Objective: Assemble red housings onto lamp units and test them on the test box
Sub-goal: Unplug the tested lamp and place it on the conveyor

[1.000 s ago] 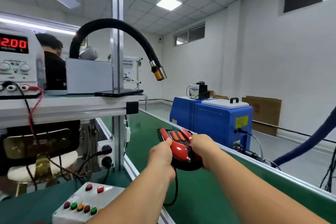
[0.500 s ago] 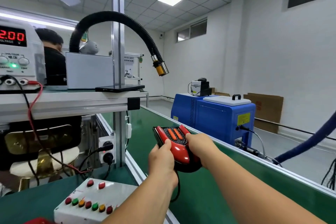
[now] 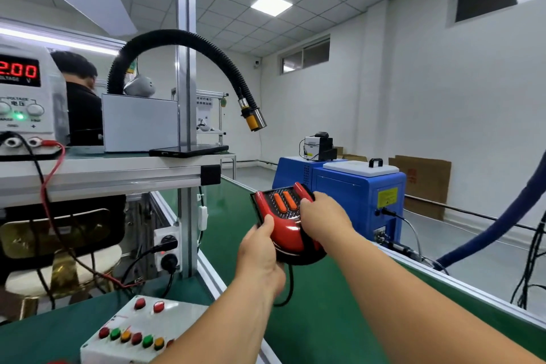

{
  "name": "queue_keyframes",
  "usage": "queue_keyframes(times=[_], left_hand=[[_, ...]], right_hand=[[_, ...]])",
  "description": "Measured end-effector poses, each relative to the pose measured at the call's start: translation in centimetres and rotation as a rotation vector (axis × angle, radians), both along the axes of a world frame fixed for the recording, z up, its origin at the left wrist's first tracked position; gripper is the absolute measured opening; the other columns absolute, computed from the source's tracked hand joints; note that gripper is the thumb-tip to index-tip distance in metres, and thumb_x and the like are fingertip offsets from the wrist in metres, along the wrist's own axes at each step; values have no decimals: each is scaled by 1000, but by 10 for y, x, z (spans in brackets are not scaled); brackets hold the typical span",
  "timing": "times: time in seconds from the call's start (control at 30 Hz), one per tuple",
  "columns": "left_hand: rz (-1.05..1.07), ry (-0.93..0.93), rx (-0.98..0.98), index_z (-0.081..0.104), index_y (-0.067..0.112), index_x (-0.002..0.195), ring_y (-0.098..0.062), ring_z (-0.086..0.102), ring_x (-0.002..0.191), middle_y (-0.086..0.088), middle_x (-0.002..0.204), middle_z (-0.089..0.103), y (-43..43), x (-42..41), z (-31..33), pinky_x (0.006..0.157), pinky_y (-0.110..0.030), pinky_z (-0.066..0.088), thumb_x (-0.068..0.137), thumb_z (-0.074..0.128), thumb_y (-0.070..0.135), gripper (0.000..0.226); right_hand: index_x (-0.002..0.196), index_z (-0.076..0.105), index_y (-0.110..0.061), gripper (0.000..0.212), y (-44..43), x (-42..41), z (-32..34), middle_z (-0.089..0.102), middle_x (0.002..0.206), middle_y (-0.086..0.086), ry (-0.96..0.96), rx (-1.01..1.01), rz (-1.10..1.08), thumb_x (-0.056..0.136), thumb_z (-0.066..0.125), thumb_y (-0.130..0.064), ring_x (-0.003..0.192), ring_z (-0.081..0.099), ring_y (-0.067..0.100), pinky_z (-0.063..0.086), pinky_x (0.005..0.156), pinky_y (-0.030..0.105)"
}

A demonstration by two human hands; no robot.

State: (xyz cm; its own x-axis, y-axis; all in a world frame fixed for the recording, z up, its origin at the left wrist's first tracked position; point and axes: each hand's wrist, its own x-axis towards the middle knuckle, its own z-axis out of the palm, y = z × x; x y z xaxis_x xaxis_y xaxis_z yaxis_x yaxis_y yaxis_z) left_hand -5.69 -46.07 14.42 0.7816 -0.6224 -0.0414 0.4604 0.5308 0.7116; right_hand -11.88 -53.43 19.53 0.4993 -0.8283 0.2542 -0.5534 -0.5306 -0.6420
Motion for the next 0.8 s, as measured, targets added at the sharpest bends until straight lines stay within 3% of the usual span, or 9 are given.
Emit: queue_keyframes(times=[0.07,0.1,0.23,0.4,0.5,0.57,0.63,0.7,0.8], left_hand=[[-134,57,-100,60,-2,124,-30,68,90,-21,109,71,0,-9,-15,95,-47,50,102,47,20,34],[-193,80,-123,58,-3,128,-31,66,92,-22,112,70,1,-16,-23,96,-47,49,102,45,19,36],[-225,68,-108,59,0,127,-25,70,81,-16,101,74,-3,-32,-35,80,-40,52,102,43,14,33],[-275,-254,56,57,-1,129,-26,66,91,-19,114,69,9,-53,-5,86,-36,52,101,42,6,33],[-327,-401,10,59,2,124,-15,72,78,-7,95,76,18,-80,28,75,-27,60,101,42,6,29],[-355,-475,-98,67,12,109,-4,72,68,8,77,76,28,-108,50,66,-18,59,101,42,8,27],[-377,-580,-210,76,20,82,6,68,64,20,66,72,36,-144,77,59,-10,55,101,41,8,42],[-419,-656,-349,78,29,68,9,68,70,24,67,71,39,-189,104,62,-8,52,101,40,9,55],[-530,-643,-564,76,18,98,-8,71,93,8,95,77,35,-259,131,81,-21,56,100,46,9,31]], right_hand=[[137,38,-23,41,4,-9,-3,58,121,12,-39,-89,-60,100,31,-38,105,57,34,45,79,41],[142,32,-27,45,6,-14,-8,57,121,12,-2,-151,-75,100,30,-43,104,57,34,41,74,39],[150,19,-32,52,5,-35,-32,54,125,13,-20,-134,-113,101,28,-47,105,57,33,44,78,40],[143,35,-24,44,10,-74,-31,60,125,11,-240,120,-169,101,31,-40,109,57,32,46,90,41],[142,37,-23,44,24,-112,-10,58,130,14,-403,128,-199,101,34,-38,115,54,35,41,95,41],[144,34,-21,47,33,-142,12,56,132,17,-500,33,-202,100,36,-37,118,52,37,39,95,41],[144,34,-19,47,42,-181,39,58,129,18,-584,-125,-212,100,37,-35,116,53,39,39,91,41],[146,33,-18,48,53,-229,68,59,128,17,-633,-308,-263,101,39,-34,114,55,38,40,93,41],[145,37,-15,46,77,-314,102,64,118,7,-652,-601,-351,102,40,-31,108,61,20,47,94,36]])
